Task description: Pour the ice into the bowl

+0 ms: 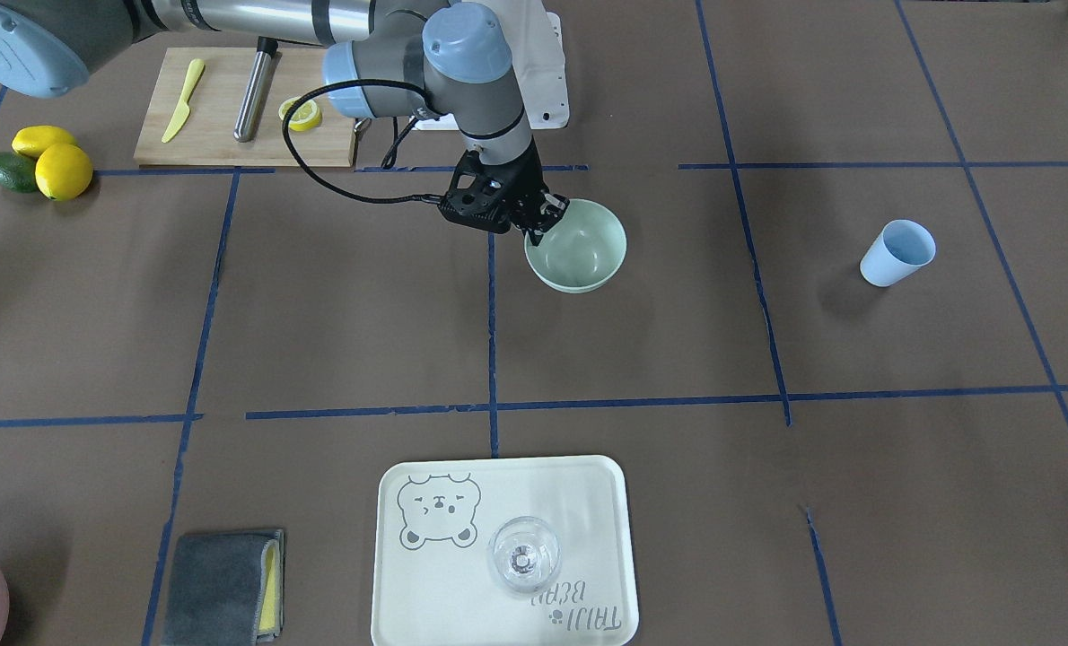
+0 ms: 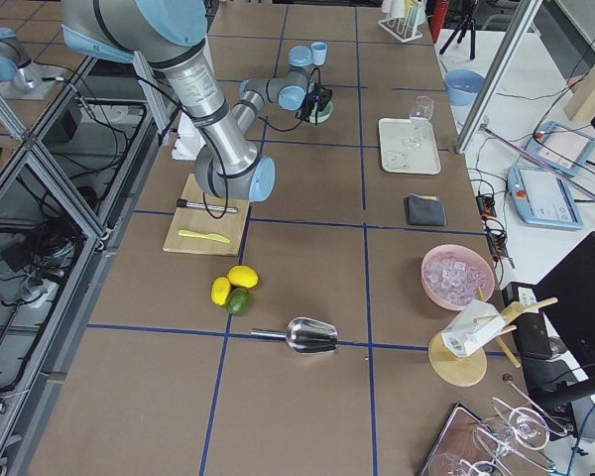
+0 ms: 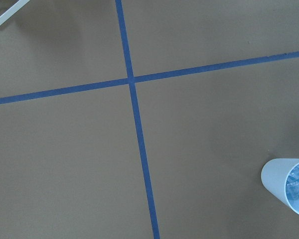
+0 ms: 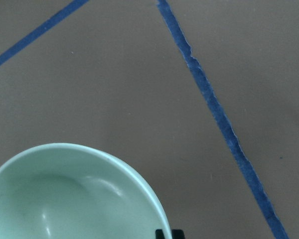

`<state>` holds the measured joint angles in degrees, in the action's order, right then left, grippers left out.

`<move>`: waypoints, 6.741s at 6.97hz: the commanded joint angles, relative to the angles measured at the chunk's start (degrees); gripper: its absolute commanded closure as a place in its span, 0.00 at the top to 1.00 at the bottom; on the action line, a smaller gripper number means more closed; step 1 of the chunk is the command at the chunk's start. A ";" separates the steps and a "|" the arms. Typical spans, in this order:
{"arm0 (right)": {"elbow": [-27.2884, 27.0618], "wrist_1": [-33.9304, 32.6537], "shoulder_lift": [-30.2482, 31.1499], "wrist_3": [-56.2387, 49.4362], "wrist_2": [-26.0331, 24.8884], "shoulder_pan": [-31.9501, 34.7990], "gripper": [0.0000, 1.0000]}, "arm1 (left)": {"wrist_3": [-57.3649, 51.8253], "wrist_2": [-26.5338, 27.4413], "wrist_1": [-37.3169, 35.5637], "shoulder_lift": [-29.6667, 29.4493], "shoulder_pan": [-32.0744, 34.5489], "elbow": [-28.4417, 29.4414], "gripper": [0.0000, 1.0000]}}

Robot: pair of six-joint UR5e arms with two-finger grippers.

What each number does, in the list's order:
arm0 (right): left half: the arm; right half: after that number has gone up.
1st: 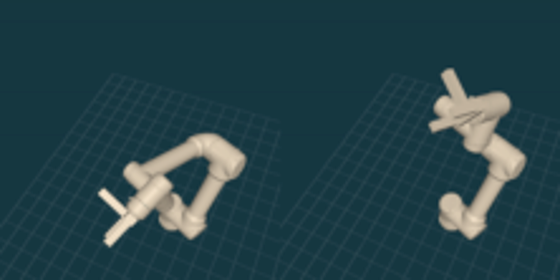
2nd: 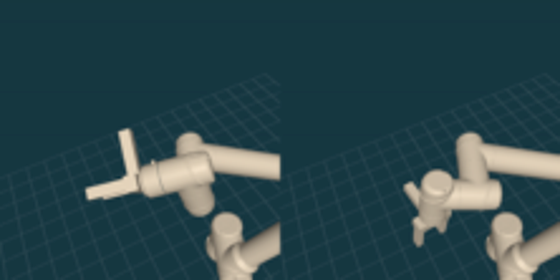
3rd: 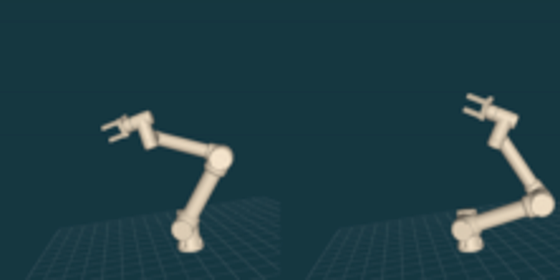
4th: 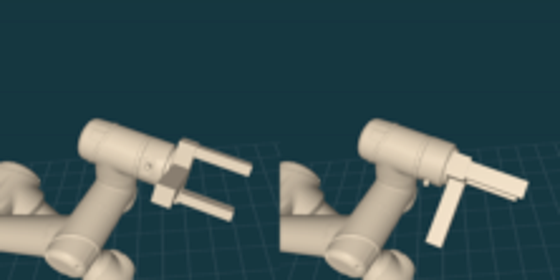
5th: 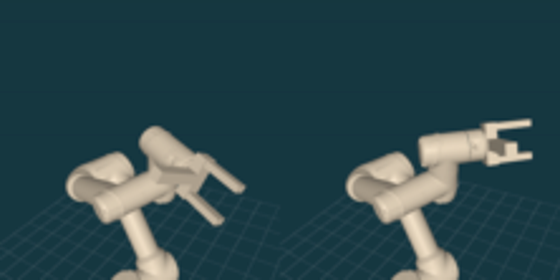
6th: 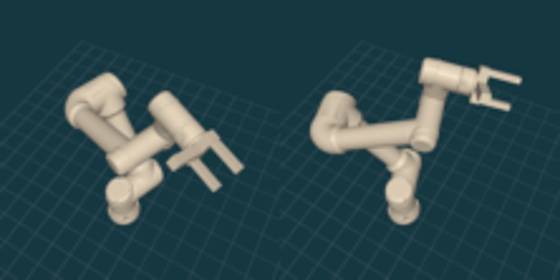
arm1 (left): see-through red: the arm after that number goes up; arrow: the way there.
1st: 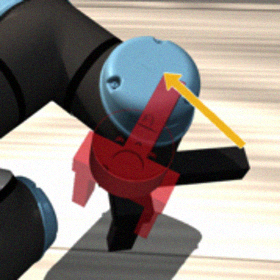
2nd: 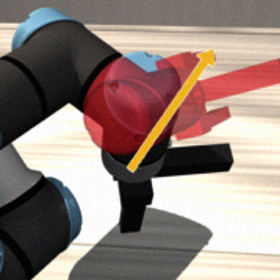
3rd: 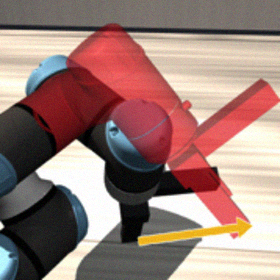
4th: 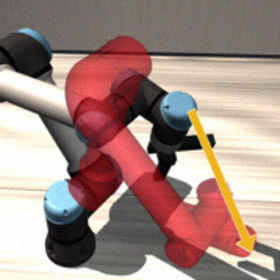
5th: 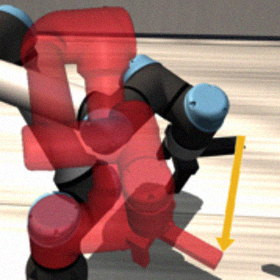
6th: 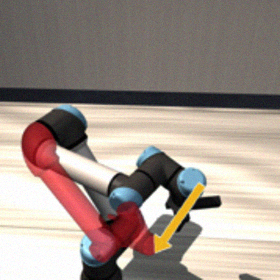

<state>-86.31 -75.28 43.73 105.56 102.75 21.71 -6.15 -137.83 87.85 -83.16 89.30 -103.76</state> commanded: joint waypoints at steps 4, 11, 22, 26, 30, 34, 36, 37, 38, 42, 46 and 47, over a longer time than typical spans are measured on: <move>-3.02 1.10 0.56 0.53 0.17 0.96 1.00 | 0.17 0.63 8.44 -1.73 -7.35 0.40 1.00; -15.73 2.06 15.33 -3.58 9.32 12.48 1.00 | 15.93 -4.20 35.05 1.58 -11.15 -1.71 1.00; -19.42 2.07 19.98 -7.47 10.01 15.12 1.00 | 84.37 99.19 84.51 22.43 -82.07 5.67 1.00; -20.30 2.07 20.08 -7.47 9.93 15.30 1.00 | 84.64 111.27 84.33 17.43 -87.36 13.58 1.00; -23.02 1.45 21.84 -7.38 10.02 15.47 1.00 | 84.11 120.86 85.03 9.08 -87.63 22.27 1.00; -23.20 1.45 22.01 -7.30 10.02 15.47 1.00 | 83.07 118.25 84.33 8.63 -83.52 22.99 1.00; -23.20 1.45 22.01 -7.38 10.10 15.47 1.00 | 82.10 117.36 84.24 5.92 -82.28 24.65 1.00; -23.20 1.45 22.01 -7.38 10.19 15.47 1.00 | 82.00 117.09 84.24 4.34 -81.40 25.79 1.00; -23.20 1.45 22.01 -7.38 10.19 15.47 1.00 | 82.00 117.01 83.81 4.32 -80.52 26.24 1.00; -23.28 1.45 21.93 -7.30 10.19 15.38 1.00 | 82.00 115.77 83.45 3.18 -79.46 26.68 0.99; -23.28 1.45 21.93 -7.30 10.11 15.38 1.00 | 75.76 114.81 83.89 3.27 -78.41 25.98 0.00; -23.28 1.45 21.84 -7.30 10.10 15.38 1.00 | 69.15 113.15 85.63 3.27 -77.97 23.72 0.00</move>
<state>-109.60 -73.83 65.63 98.26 112.88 37.10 68.58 -23.21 172.02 -79.92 10.84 -78.09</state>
